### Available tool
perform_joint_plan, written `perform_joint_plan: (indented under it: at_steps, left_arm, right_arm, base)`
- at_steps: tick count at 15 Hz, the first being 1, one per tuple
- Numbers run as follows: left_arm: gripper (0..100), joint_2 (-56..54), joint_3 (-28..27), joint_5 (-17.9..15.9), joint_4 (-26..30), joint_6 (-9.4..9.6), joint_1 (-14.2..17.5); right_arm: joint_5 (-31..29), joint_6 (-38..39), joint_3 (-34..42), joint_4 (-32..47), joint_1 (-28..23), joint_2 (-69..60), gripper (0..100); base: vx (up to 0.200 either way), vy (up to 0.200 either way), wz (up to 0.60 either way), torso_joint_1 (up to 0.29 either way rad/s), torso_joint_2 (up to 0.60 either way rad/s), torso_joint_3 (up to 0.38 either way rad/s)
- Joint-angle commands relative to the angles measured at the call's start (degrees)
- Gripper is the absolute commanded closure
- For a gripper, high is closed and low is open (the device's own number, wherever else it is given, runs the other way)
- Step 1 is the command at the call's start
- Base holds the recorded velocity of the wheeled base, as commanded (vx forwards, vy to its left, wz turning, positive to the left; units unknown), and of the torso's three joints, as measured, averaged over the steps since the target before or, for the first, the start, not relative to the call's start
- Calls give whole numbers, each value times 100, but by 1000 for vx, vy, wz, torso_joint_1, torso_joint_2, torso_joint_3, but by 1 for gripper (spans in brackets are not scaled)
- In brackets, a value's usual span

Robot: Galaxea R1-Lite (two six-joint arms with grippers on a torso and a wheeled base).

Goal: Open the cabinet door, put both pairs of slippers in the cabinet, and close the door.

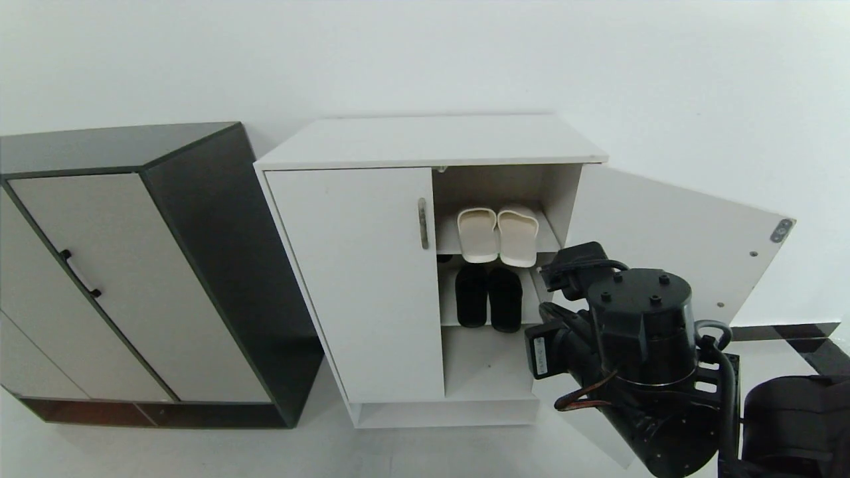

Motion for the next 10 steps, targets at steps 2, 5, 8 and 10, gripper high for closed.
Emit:
perform_joint_plan:
  at_steps: [2, 5, 8, 10]
  left_arm:
    - [100, -1, 0, 1, 1, 0, -1]
    - [100, -1, 0, 1, 1, 0, -1]
    - [100, -1, 0, 1, 1, 0, -1]
    - [100, -1, 0, 1, 1, 0, -1]
  right_arm:
    - [0, 1, 1, 0, 4, -2, 100]
    - [0, 1, 1, 0, 4, -2, 100]
    - [0, 1, 1, 0, 4, -2, 100]
    - [0, 1, 1, 9, 4, -2, 100]
  base:
    - [0, 0, 0, 161, -481, -320]
    - [0, 0, 0, 183, -487, -312]
    - [0, 0, 0, 194, -505, -310]
    - [0, 0, 0, 215, -513, -308]
